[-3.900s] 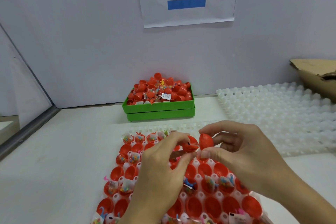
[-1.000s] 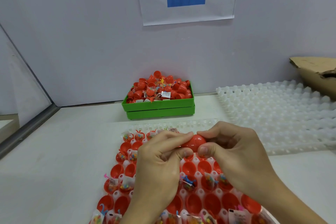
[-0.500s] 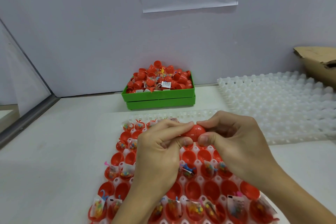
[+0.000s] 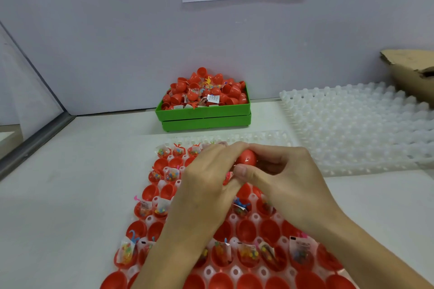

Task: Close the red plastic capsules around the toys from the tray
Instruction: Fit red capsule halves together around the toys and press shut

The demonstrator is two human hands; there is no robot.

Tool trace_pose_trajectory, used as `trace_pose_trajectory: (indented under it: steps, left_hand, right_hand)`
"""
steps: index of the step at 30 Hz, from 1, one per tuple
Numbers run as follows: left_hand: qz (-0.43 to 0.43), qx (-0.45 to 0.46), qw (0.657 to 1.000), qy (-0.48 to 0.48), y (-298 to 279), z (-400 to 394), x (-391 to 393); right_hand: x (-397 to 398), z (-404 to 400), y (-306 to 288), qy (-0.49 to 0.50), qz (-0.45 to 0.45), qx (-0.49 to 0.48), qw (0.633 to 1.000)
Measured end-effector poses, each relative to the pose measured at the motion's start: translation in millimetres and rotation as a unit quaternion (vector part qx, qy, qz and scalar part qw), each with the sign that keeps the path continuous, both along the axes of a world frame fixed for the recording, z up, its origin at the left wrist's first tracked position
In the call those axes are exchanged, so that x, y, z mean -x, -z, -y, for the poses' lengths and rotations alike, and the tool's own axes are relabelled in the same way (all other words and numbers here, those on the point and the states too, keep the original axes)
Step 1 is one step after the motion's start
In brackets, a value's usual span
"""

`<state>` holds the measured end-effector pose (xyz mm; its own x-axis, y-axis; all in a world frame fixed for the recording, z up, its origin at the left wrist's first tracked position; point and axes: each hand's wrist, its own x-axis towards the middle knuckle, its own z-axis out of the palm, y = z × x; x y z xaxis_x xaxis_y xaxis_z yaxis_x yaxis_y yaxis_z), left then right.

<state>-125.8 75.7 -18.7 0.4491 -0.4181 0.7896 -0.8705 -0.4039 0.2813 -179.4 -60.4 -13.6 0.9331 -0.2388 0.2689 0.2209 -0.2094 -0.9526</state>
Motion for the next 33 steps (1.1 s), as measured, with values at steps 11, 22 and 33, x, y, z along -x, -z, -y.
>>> trace_pose_trajectory:
  steps: [11, 22, 33]
  left_hand:
    - [-0.468, 0.226, 0.83, 0.202, -4.1, 5.0, 0.1]
    - [-0.415, 0.215, 0.873, 0.14, -3.8, 4.5, 5.1]
    - [-0.465, 0.215, 0.836, 0.197, -2.0, 4.5, 0.2]
  right_hand:
    - [-0.8, 9.8, -1.8, -0.083, 0.043, -0.143, 0.985]
    - [0.0, 0.0, -0.5, -0.097, 0.11, -0.123, 0.982]
    - [-3.0, 8.9, 3.2, -0.064, 0.051, -0.109, 0.991]
